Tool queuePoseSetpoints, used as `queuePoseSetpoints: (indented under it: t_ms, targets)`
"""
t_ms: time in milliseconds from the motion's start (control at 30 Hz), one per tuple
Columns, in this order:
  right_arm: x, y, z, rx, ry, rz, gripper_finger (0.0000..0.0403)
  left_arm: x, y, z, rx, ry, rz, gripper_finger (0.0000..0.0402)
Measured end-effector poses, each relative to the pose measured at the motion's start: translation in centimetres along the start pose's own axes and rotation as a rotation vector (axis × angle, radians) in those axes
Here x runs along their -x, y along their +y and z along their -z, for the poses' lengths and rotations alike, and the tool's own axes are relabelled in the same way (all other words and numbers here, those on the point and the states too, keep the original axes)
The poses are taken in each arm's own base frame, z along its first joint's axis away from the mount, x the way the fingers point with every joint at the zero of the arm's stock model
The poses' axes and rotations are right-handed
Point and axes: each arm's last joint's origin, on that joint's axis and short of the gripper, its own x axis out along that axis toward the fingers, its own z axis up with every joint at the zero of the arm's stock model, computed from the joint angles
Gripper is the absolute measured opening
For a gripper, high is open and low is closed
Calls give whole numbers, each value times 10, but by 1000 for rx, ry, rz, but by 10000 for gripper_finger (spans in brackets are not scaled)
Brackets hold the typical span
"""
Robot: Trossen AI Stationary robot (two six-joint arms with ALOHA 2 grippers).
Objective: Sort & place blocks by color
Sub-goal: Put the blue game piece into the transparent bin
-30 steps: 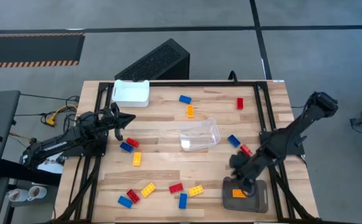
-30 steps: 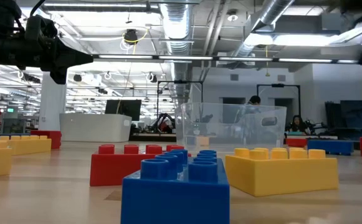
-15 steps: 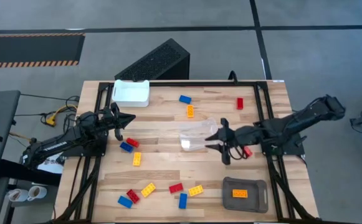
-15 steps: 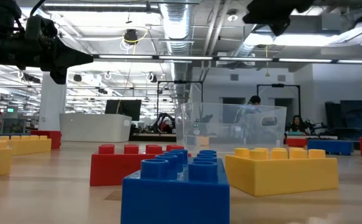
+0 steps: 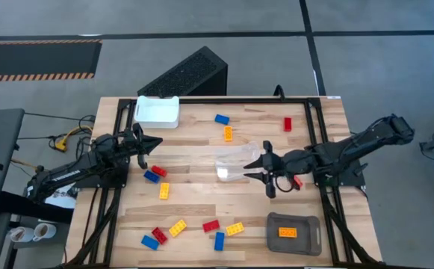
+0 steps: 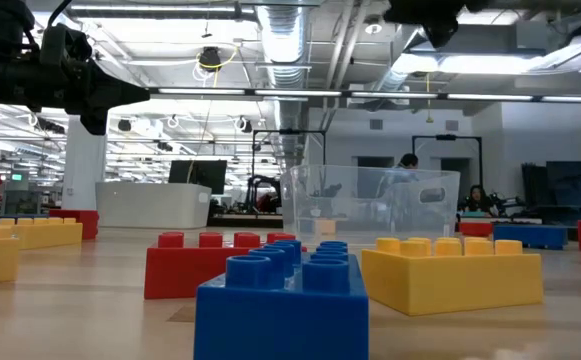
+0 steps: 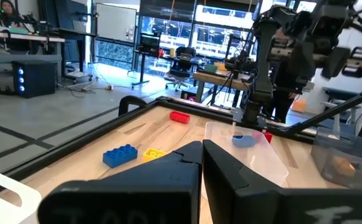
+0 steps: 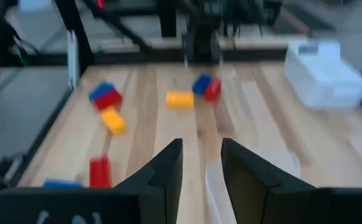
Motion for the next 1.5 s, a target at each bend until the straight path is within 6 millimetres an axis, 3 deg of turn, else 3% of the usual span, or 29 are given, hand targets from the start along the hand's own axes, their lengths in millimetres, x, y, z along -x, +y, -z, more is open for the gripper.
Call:
queuePoseSetpoints:
  t_ms: [267, 400, 567, 733, 833, 967, 1133, 1233, 1500]
  targets:
    - [16, -2, -20, 101, -182, -88, 129, 0, -1, -9, 99, -92, -8, 0]
    - [27, -21, -13, 78, -197, -25, 128, 0, 1, -9, 179, -105, -50, 0]
    - [34, -48, 9, -3, -232, 16, 128, 1, 2, -9, 312, -128, -84, 0]
    - [37, -64, 27, -43, -308, 9, 128, 6, -11, -37, 263, -257, 176, 0]
    - [37, -67, 27, -56, -343, 12, 127, 9, -16, -59, 212, -269, 174, 0]
    - [37, -71, 26, -61, -358, 35, 127, -1, -16, -66, 202, -91, 38, 0]
    - [37, -74, 26, -65, -352, 47, 127, -28, -23, -70, 150, 69, 19, 0]
    - [37, -74, 28, -66, -337, 47, 127, -42, -27, -68, 132, 262, -56, 0]
    - [35, -69, 32, -67, -293, 23, 127, -60, -47, -67, 106, 677, -235, 0]
